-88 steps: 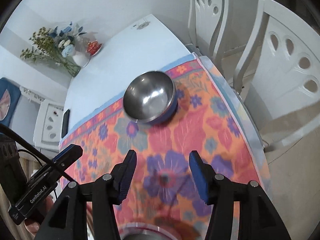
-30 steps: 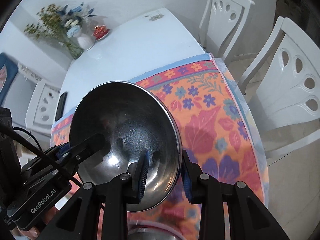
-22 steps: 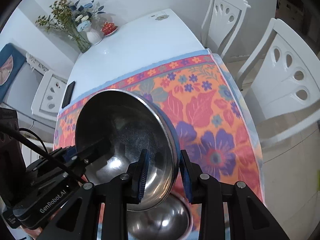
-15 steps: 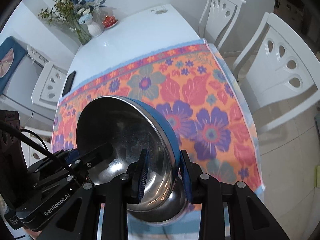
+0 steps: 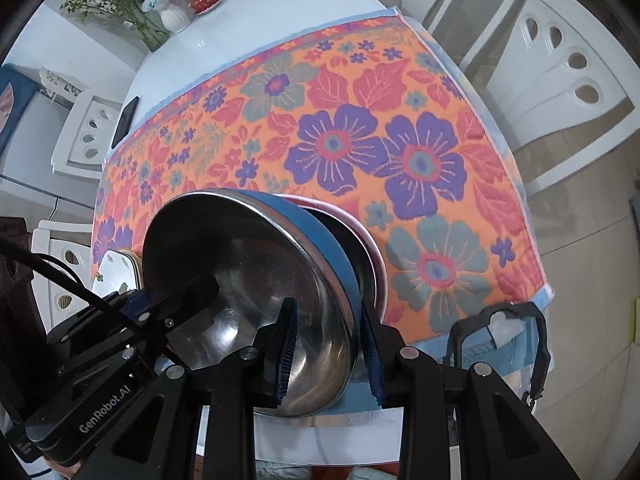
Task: Organize plates and bowls
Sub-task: 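Carry the blue bowl and lower it into the red steel bowl, then open both grippers and reposition them around the nested bowls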
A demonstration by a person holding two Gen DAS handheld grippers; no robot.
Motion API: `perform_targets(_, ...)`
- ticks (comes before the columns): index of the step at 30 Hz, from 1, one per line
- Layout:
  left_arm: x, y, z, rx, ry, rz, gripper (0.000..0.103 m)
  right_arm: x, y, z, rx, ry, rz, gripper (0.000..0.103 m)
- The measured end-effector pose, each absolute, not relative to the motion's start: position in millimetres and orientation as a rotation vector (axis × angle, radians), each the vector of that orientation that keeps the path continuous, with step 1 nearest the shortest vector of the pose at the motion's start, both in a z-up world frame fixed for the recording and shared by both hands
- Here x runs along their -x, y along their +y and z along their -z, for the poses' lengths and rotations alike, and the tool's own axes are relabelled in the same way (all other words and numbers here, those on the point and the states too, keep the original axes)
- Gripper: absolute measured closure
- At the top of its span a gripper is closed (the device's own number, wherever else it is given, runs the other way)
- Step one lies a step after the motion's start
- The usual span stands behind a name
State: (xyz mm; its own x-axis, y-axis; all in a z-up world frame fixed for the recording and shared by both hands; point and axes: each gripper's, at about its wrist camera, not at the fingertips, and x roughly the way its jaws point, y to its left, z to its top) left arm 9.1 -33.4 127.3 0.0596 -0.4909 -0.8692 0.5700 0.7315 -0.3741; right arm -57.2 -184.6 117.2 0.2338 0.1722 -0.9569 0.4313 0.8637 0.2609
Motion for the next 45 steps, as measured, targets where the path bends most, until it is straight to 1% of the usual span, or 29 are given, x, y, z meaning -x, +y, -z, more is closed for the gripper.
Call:
perform_targets(6, -6, -35, -122, -0.085, 1.285, 0.804, 0.084, 64, -187, -110, -0.573, 1.343, 0.194, 0.073)
perform_targets(12, -10, -37, -133, -0.139, 1.214, 0.767, 0.08, 70, -191, -110, -0.6, 1.326, 0.197, 0.073)
perform_targets(16, -17, -28, -143, -0.114, 1.184, 0.756, 0.079, 75, -195, -118, -0.616, 1.302, 0.188, 0.073)
perform_targets(22, -26, -11, -145, -0.063, 1.194, 0.731, 0.079, 78, -198, -125, -0.605, 1.283, 0.18, 0.073)
perform_targets(27, -20, -11, -153, -0.086, 1.157, 0.757, 0.079, 79, -198, -129, -0.61, 1.272, 0.161, 0.073)
perform_targets(34, -16, -10, -170, -0.138, 1.103, 0.751, 0.079, 73, -191, -150, -0.581, 1.216, 0.134, 0.073)
perform_targets(37, -20, -4, -177, -0.117, 1.094, 0.743, 0.075, 71, -189, -154, -0.578, 1.211, 0.13, 0.073)
perform_targets(40, -22, 0, -183, -0.104, 1.078, 0.736, 0.073, 70, -187, -157, -0.578, 1.209, 0.134, 0.072)
perform_targets(42, -24, 4, -186, -0.092, 1.071, 0.731, 0.072, 70, -188, -159, -0.581, 1.208, 0.141, 0.07)
perform_targets(44, -26, 8, -189, -0.079, 1.064, 0.718, 0.067, 69, -189, -163, -0.586, 1.199, 0.149, 0.062)
perform_targets(45, -26, 11, -190, -0.072, 1.059, 0.709, 0.06, 69, -189, -165, -0.586, 1.189, 0.154, 0.054)
